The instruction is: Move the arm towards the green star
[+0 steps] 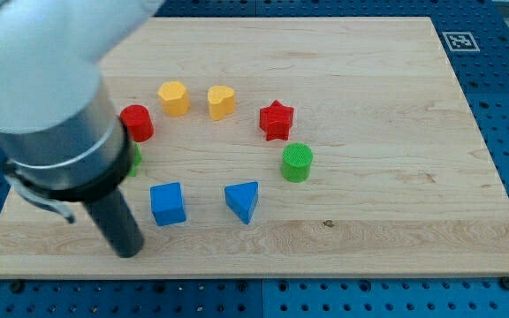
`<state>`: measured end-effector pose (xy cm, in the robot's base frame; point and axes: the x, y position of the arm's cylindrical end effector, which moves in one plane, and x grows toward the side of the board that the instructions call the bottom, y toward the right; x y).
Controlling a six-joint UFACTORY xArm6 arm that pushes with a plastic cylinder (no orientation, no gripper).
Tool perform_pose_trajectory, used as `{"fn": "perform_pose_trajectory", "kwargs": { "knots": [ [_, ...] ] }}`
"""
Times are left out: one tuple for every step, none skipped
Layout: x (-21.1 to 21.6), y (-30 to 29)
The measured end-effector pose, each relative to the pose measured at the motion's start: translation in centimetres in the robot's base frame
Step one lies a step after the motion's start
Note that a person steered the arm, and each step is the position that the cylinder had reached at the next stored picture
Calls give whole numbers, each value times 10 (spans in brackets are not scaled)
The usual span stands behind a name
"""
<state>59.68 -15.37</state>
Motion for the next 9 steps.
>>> {"fn": "perform_pose_trajectory", "kwargs": {
  "knots": [
    [-17, -14],
    [-34, -15],
    [-36, -15],
    [-39, -15],
    [-47, -11],
    [-52, -9],
    [-54, -4],
    [-63, 0],
    [-74, 2]
  ]
}}
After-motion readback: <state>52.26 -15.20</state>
